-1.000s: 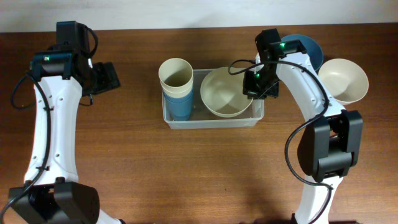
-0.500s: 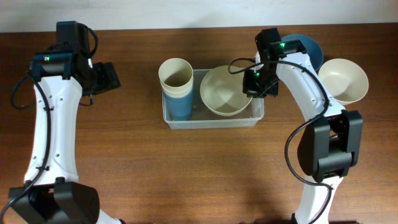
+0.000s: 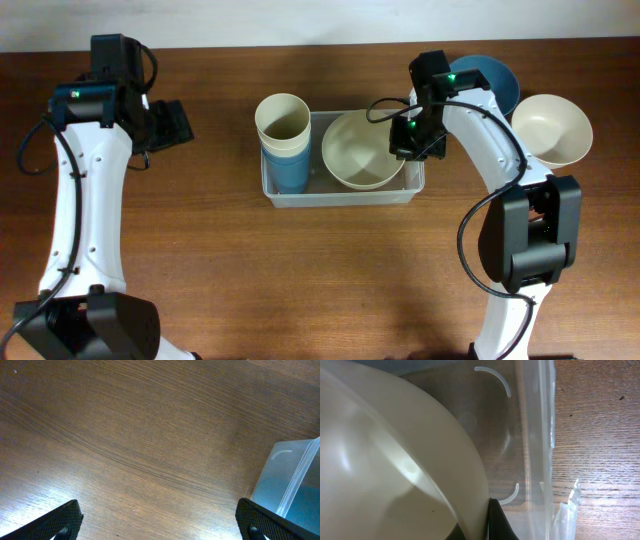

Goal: Pack container
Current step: 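Lower the cream bowl into the container's right end and release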

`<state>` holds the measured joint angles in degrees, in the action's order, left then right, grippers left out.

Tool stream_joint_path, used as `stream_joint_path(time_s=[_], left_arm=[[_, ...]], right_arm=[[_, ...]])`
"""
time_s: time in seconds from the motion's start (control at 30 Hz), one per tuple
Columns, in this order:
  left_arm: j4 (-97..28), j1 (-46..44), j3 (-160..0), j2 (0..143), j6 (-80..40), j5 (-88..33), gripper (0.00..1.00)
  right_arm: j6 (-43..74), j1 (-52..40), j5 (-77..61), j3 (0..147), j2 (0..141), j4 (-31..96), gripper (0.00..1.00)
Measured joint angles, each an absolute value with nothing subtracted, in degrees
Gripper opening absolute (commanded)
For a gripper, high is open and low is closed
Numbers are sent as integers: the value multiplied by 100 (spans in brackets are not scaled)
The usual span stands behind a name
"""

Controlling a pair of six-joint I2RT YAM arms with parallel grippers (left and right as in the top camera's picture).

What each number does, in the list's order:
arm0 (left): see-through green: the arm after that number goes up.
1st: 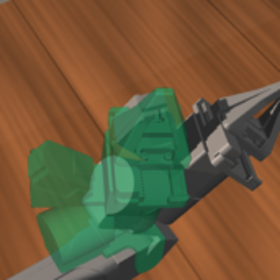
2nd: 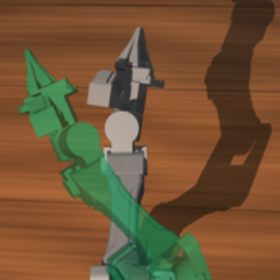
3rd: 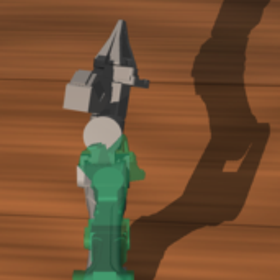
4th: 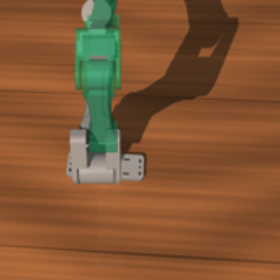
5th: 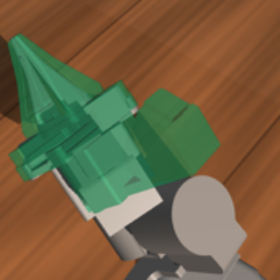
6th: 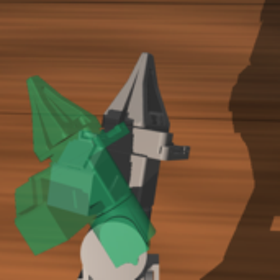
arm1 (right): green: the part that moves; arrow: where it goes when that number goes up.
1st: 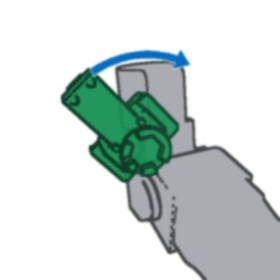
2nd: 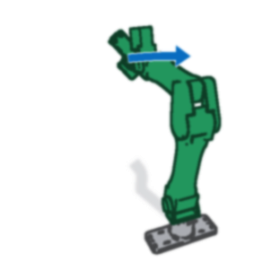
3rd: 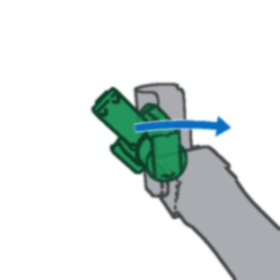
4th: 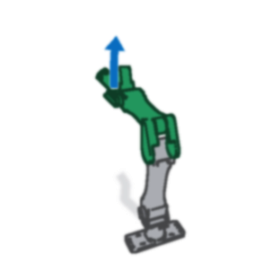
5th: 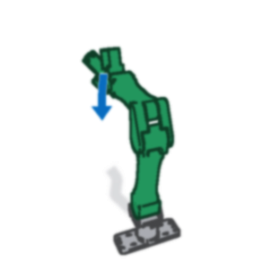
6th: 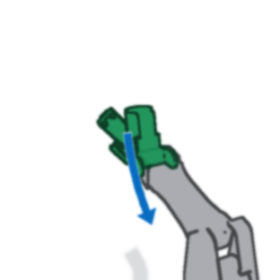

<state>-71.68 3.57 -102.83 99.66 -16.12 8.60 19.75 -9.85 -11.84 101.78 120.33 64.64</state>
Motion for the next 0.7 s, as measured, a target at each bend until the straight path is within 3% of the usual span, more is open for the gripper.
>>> stream_joint_path(time_s=[0.4, 0.57, 0.7], left_arm=[[-7168, 357, -10285, 9966, -1612, 860, 100], [-7170, 357, -10285, 9966, -1614, 860, 100], [-7170, 357, -10285, 9966, -1612, 860, 100]], right_arm=[[1979, -993, -1184, 10178, 12355, 6420, 5], [1988, -996, -1188, 10178, 12403, 6418, 21], [2014, -1022, -1205, 10178, 12403, 6414, 23]])
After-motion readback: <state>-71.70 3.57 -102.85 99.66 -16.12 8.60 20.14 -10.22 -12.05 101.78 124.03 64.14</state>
